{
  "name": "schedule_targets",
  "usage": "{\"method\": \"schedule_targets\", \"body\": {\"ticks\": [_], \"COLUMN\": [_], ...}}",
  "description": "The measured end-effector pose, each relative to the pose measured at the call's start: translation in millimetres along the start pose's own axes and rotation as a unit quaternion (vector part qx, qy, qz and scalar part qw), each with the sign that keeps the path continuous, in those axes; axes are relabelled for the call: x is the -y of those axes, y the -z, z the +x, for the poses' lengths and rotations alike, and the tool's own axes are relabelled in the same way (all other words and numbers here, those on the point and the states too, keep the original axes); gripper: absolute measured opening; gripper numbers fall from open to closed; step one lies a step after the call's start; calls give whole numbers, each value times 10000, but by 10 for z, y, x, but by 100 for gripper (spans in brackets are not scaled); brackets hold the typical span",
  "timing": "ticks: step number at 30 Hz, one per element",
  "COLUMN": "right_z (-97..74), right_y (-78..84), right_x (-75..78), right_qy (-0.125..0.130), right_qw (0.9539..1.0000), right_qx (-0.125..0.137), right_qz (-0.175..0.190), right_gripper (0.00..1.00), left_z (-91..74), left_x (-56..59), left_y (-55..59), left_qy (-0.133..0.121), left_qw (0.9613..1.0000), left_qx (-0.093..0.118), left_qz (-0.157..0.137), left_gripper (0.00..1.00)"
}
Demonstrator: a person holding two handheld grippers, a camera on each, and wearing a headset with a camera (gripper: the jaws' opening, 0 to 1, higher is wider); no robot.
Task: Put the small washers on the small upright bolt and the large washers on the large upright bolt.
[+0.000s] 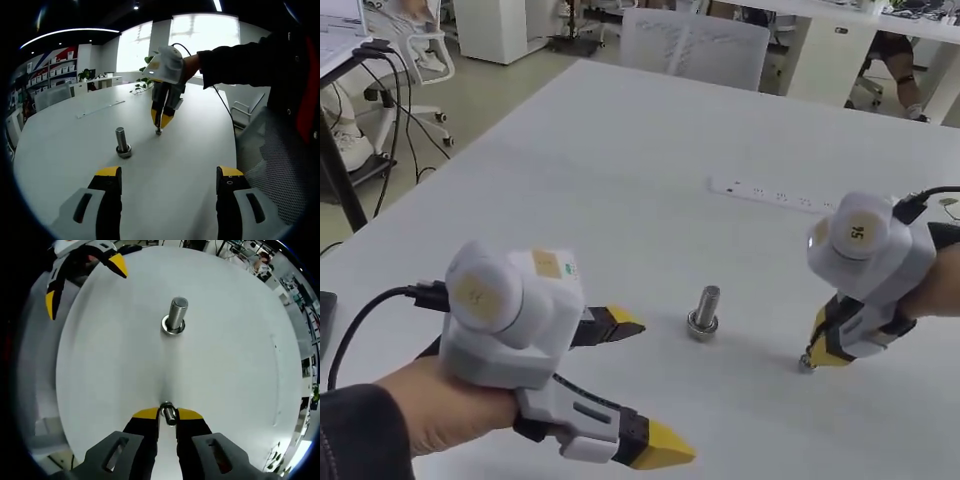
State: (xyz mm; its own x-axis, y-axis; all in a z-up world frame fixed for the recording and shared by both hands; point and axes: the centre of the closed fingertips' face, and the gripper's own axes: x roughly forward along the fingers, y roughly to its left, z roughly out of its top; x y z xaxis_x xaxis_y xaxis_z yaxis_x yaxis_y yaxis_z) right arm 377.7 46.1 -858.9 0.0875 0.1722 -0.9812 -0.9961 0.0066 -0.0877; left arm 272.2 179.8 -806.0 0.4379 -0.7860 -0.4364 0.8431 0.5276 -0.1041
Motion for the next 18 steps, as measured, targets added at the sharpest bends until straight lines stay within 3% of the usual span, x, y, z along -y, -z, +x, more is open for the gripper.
{"method": "schedule_targets", "body": {"ticks": [18], "right_z": [58], "right_y": [-9], "right_x": [-3], "right_qy": [-19], "right_qw": [10000], "right_qx": [13], "right_qz": [-34], "right_gripper": [13], "left_z": [-8], "left_x": [8], "left_y": [9], "left_qy": [10], "left_qw": [10000], "left_qx": [-17], "left_qz": [-24], "left_gripper": [77]}}
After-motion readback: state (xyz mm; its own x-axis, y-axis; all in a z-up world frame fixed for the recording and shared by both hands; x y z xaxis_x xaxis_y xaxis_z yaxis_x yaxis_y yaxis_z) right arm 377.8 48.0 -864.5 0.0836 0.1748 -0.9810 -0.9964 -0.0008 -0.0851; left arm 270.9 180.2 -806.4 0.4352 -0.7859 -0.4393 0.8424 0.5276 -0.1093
